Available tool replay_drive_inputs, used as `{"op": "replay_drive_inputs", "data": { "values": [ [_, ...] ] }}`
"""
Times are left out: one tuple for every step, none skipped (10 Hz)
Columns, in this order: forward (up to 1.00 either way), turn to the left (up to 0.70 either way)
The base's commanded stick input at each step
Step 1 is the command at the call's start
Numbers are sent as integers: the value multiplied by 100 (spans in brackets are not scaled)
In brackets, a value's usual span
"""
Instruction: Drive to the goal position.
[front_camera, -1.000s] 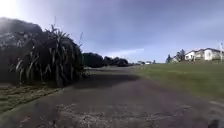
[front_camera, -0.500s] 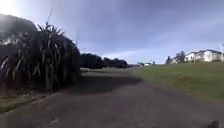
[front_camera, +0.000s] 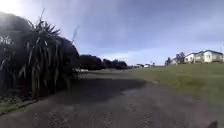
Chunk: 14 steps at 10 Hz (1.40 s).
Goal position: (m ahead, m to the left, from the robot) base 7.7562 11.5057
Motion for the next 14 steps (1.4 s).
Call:
{"op": "replay_drive_inputs", "data": {
  "values": [
    [100, 0],
    [100, 0],
    [100, 0],
    [100, 0],
    [100, 0],
    [100, 0],
    [100, 0],
    [100, 0],
    [100, 0],
    [100, 0],
    [100, 0],
    [100, 0],
    [100, 0],
    [100, 0]
  ]
}}
